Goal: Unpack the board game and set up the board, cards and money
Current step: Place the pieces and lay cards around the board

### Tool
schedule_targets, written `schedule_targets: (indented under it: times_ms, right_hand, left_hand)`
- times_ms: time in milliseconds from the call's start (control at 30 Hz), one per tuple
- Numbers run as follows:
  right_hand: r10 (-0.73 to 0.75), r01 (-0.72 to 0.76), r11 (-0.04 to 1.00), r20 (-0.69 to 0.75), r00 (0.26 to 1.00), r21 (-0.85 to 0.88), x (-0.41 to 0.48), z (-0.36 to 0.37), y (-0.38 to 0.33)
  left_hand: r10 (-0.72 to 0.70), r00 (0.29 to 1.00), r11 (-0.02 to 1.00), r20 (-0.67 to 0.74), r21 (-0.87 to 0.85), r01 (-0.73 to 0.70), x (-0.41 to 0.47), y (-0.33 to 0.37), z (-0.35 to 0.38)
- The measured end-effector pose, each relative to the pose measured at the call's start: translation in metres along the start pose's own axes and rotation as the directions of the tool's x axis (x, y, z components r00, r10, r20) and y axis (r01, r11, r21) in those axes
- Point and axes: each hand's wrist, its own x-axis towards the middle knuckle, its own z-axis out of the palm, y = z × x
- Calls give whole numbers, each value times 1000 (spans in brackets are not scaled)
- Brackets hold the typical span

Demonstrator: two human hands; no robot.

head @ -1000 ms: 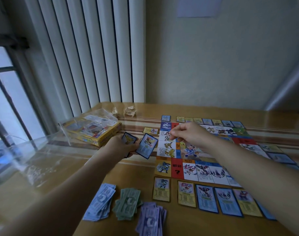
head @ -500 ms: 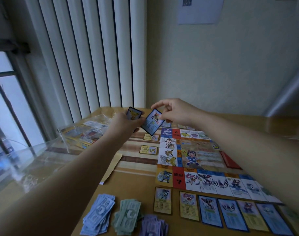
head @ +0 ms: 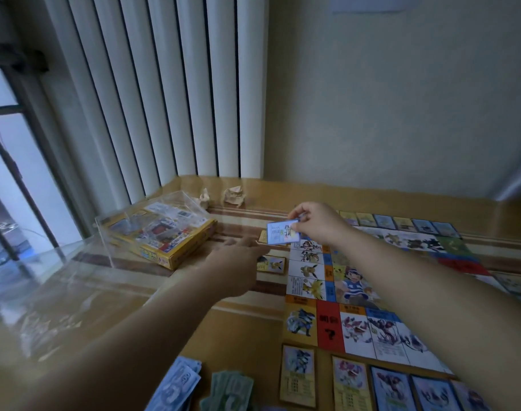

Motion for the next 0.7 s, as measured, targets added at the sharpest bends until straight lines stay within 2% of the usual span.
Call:
schedule_targets:
  times_ms: [67,133,233,367,700]
  right_hand:
    - [17,-17,1000,5,1000,16,7,11,3]
    - [22,-23,999,23,999,24,13,19,7]
    - [31,-32,999,37,999,18,19,25,13]
    - [26,-25,999,82,996,-20,24,33,20]
    - [-37,59,941,73,997,-333,26,45,27]
  left_hand:
    - [55,995,986,78,154,-66,0,6,4]
    - [84,987,973,140,200,-111,1,9,7]
    - [102,974,970,201,197,-142,0,10,11]
    - [129,973,969,193,185,-165,-5,7,11]
    - [116,972,978,203,145,-147,-11,8,10]
